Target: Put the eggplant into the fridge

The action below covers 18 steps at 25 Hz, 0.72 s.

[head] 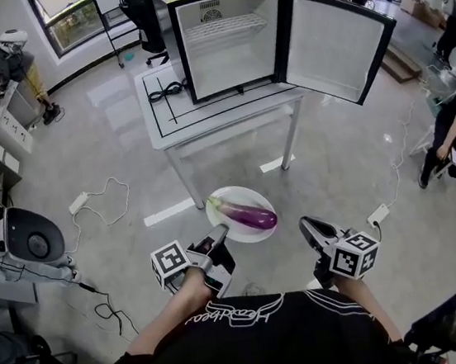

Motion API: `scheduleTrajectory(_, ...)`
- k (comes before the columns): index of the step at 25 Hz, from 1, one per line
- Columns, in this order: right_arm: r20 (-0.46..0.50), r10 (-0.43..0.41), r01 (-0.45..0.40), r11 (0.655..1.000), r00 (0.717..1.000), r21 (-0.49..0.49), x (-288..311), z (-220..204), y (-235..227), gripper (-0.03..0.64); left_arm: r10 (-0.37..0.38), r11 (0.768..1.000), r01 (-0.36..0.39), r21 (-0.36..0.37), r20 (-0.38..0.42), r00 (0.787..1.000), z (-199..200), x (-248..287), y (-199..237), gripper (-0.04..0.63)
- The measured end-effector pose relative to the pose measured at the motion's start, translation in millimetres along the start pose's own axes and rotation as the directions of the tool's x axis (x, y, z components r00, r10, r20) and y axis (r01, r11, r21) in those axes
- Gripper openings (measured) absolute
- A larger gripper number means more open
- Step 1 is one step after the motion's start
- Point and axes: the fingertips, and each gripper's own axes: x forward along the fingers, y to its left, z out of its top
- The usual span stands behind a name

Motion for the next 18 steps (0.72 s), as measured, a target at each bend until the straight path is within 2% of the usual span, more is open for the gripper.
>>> scheduleTrajectory(9,0.015,0.026,-0.025,0.999,1.0,-0.046,64.5,50.9,-23.5,0.008,-0.042,0.999,0.041,0.021,0.024,0.999,66.7,48.5,-27.3,0.025)
scheduleTrajectory(18,0.019,0.041,-0.039,0.994,0.999,-0.105,88.2,69.4,-27.0,0.008,-0.066,0.998,0.066,0.015,0.03,0.997,87.6,65.6,-36.1,0.025)
